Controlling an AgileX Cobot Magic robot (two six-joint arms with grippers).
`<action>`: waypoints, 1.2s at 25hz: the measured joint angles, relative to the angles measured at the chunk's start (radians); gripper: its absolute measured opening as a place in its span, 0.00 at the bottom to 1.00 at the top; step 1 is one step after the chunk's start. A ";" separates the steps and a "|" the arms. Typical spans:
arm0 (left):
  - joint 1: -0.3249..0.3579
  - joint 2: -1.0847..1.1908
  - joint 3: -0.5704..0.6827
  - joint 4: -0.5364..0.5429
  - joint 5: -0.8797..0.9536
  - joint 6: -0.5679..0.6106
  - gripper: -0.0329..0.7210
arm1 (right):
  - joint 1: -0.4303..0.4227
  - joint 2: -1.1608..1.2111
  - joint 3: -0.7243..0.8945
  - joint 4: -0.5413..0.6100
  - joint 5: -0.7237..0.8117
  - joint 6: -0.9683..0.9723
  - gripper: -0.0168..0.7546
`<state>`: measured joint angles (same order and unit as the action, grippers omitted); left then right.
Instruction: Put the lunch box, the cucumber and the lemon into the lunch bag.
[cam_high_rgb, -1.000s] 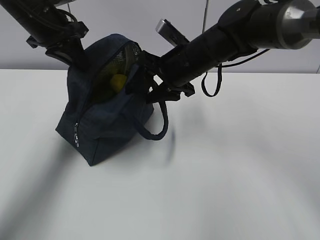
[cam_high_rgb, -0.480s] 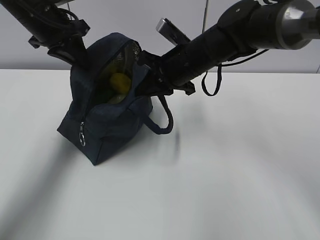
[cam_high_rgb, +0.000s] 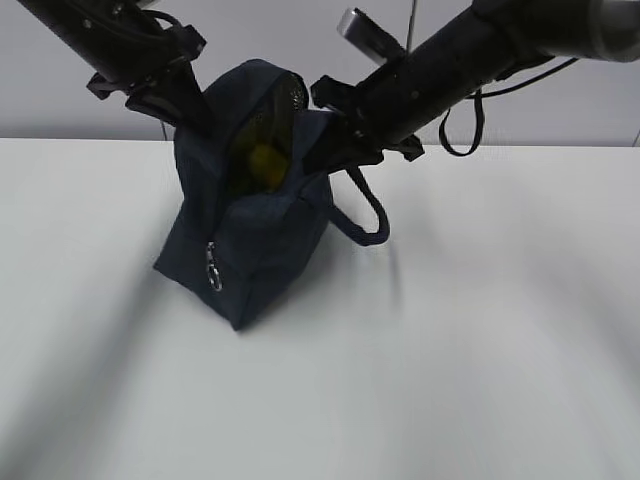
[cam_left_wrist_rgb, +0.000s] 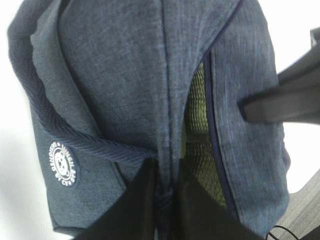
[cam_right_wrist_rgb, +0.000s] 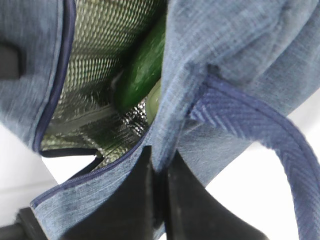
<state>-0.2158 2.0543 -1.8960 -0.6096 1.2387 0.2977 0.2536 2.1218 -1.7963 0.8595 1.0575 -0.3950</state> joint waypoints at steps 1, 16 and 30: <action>-0.010 0.000 0.000 0.000 0.000 -0.002 0.07 | -0.006 0.000 -0.019 -0.029 0.023 0.007 0.03; -0.217 0.000 0.000 0.068 -0.066 -0.175 0.07 | -0.075 0.000 -0.240 -0.373 0.200 0.087 0.03; -0.307 0.000 0.000 0.121 -0.106 -0.282 0.07 | -0.075 0.000 -0.265 -0.449 0.214 0.104 0.03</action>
<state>-0.5232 2.0543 -1.8960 -0.4889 1.1329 0.0154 0.1782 2.1218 -2.0617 0.4109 1.2711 -0.2907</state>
